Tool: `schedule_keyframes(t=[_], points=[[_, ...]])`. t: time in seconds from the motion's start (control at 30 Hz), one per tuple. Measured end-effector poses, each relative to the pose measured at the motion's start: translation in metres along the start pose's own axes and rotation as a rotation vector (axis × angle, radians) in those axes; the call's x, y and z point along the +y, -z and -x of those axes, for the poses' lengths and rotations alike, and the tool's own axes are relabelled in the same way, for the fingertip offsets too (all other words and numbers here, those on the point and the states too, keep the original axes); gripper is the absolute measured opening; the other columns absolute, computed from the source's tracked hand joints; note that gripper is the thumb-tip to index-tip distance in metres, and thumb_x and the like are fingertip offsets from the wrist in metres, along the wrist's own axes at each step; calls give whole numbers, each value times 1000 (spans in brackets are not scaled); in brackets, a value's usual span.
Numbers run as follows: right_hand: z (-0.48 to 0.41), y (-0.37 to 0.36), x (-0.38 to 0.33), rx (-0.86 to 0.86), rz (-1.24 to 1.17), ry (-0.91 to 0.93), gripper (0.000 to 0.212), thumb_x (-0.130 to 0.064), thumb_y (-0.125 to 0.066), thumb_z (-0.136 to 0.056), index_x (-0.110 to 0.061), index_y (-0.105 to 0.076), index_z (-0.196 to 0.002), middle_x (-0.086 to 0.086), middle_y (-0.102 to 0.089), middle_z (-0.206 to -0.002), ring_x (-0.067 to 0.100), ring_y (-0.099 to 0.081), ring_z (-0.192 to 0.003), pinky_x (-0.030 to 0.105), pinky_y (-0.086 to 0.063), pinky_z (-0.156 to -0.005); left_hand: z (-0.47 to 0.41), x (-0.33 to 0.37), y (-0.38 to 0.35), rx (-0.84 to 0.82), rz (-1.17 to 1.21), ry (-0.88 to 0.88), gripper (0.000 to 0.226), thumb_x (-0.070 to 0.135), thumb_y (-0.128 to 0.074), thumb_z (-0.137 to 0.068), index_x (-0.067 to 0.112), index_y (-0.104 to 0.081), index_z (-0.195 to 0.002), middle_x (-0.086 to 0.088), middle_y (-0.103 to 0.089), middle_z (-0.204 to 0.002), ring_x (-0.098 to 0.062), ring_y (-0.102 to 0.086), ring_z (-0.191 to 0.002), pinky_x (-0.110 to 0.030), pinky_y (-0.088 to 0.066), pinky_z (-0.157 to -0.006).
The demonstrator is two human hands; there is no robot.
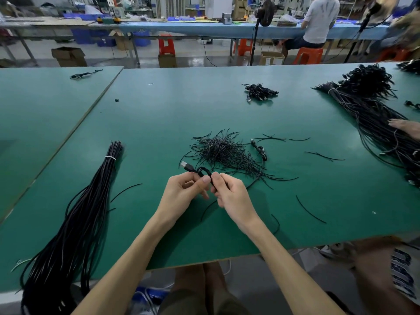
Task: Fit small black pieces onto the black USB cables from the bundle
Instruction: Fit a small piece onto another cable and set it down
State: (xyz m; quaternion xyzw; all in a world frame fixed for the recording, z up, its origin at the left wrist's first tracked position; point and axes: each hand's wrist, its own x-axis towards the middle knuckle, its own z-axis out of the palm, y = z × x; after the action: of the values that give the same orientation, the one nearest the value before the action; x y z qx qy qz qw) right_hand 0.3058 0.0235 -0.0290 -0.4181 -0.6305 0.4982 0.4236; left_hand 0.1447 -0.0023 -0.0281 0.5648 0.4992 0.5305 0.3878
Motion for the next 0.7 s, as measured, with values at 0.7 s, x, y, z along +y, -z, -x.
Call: schedule_keyframes(t=[0.7], points=[[0,4,-3,49,-166,-32,43,-35,-50,-109,-12,-54,-72,-9,-38,-56,10,-28,-47,20,-27,-43,8,-4,-10,160,-486,-393,9,15,-67,-98,18,-71,-105,13,-66,-97,-7,-69,-82,-17,-52,-78]])
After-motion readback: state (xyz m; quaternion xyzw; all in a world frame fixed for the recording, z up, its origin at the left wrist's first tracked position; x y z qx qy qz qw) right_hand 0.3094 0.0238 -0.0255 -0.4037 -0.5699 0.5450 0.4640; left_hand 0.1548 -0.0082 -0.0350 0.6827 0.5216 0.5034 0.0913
